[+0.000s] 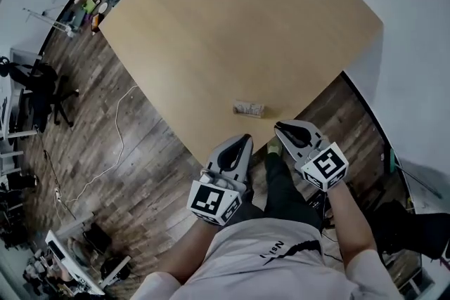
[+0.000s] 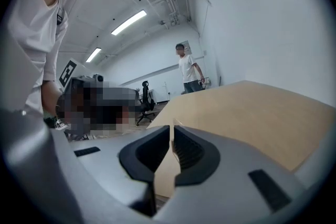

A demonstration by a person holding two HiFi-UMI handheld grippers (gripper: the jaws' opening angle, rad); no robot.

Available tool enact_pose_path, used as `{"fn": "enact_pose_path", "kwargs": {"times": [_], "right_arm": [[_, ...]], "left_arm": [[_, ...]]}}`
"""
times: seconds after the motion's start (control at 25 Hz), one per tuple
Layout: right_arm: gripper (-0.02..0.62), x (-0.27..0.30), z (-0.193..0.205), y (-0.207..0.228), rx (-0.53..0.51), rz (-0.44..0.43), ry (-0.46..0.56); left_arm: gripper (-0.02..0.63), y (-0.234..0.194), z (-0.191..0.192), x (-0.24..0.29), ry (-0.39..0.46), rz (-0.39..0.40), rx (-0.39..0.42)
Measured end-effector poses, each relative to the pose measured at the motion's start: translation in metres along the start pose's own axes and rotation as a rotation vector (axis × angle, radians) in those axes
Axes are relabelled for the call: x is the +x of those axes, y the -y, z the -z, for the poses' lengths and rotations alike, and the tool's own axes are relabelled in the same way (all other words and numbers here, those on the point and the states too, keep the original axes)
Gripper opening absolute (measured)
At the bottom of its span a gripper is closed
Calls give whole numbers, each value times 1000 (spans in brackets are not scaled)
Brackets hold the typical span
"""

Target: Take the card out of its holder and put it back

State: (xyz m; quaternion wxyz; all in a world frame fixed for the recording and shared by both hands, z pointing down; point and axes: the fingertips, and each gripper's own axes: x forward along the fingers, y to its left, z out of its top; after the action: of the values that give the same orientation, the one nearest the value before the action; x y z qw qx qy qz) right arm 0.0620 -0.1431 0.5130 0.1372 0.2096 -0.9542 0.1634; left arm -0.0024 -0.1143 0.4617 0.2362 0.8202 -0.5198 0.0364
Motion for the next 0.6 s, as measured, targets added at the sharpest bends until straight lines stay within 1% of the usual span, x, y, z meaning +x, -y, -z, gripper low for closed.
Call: {"fn": "enact_pose_path", "kwargs": {"times": [0.12, 0.28, 0.44, 0.6], "right_arm": [[25, 31, 24, 29, -5, -64, -55], [52, 59, 53, 46, -33, -137, -127], [66, 79, 75, 45, -36, -205, -145], [71, 95, 96, 39, -65, -247, -161]], "left_arm": [[14, -21, 8, 29, -18, -46, -30], [14, -38, 21, 51, -32, -97, -55], [14, -48, 37, 56, -44, -141, -77], [14, -59, 58, 53, -58, -177, -92]]}}
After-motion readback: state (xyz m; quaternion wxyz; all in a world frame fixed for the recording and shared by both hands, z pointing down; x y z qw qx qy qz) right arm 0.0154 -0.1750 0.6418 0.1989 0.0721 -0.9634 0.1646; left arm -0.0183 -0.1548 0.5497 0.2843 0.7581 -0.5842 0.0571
